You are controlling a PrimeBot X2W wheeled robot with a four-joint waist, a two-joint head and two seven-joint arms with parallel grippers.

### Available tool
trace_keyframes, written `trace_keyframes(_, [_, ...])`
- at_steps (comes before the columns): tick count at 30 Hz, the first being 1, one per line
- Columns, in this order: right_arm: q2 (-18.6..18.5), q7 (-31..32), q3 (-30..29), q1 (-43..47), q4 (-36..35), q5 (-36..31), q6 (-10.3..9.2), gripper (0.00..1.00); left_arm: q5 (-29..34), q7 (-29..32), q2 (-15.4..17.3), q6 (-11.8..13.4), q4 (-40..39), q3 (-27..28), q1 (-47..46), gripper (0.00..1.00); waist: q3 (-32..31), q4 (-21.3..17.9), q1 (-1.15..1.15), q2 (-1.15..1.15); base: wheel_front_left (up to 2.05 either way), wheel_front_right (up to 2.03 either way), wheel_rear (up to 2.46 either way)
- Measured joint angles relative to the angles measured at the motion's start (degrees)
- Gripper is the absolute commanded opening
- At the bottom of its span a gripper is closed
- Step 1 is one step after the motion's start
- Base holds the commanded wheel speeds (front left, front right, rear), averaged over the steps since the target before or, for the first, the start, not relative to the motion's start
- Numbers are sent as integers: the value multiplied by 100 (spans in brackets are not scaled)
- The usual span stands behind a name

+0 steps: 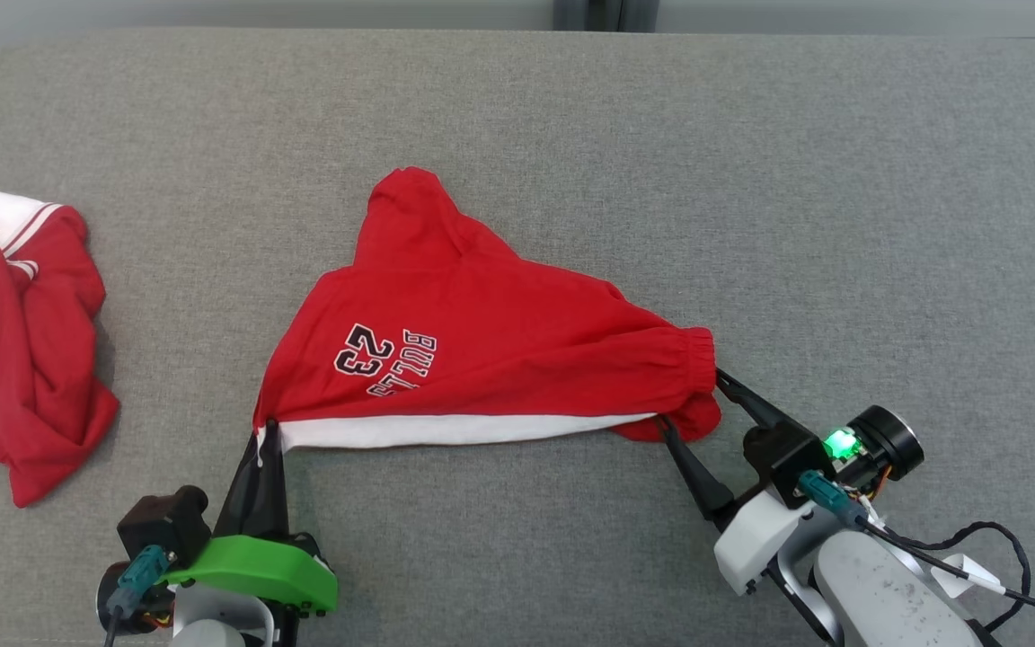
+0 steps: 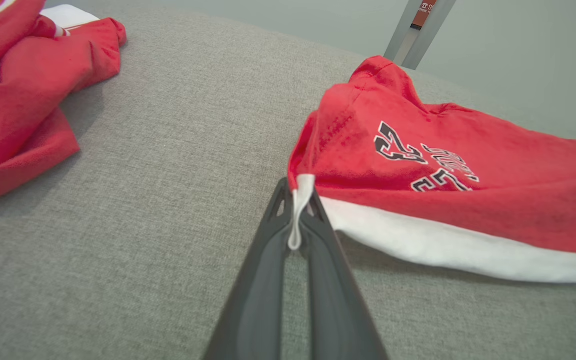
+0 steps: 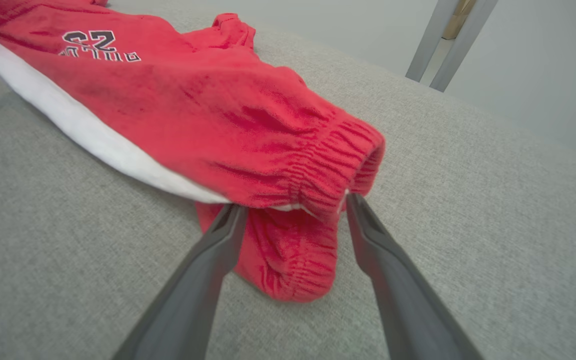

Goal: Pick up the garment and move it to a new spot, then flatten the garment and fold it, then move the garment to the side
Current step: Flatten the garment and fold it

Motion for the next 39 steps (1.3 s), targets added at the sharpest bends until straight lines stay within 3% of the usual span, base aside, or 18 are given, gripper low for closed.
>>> trace_keyframes(21, [10, 0, 110, 94, -271, -382, 0, 100, 19, 0, 0, -22, 38, -75, 117, 0, -164, 82, 0, 0, 0, 0, 0])
trace_keyframes(22, [14, 0, 123, 93, -265, -365, 0, 93, 20, 0, 0, -22, 34, -77, 118, 0, -162, 80, 0, 0, 0, 0, 0])
trace_keyframes(23, [19, 0, 135, 93, -255, -339, 0, 53, 20, 0, 0, -22, 27, -77, 118, 0, -159, 77, 0, 0, 0, 0, 0])
trace_keyframes(24, [24, 0, 152, 91, -250, -308, 0, 2, 20, 0, 0, -22, 24, -78, 118, 0, -156, 72, 0, 0, 0, 0, 0])
trace_keyframes(32, [69, 0, -19, 98, -499, 5, 0, 0, 111, 0, 0, -27, -179, 0, 109, 0, -250, 30, 0, 0, 0, 0, 0])
trace_keyframes(39, [215, 1, -661, 142, -1252, 426, 0, 0, 565, 1, 2, -155, -839, 324, -361, 0, -597, -64, 0, 0, 0, 0, 0])
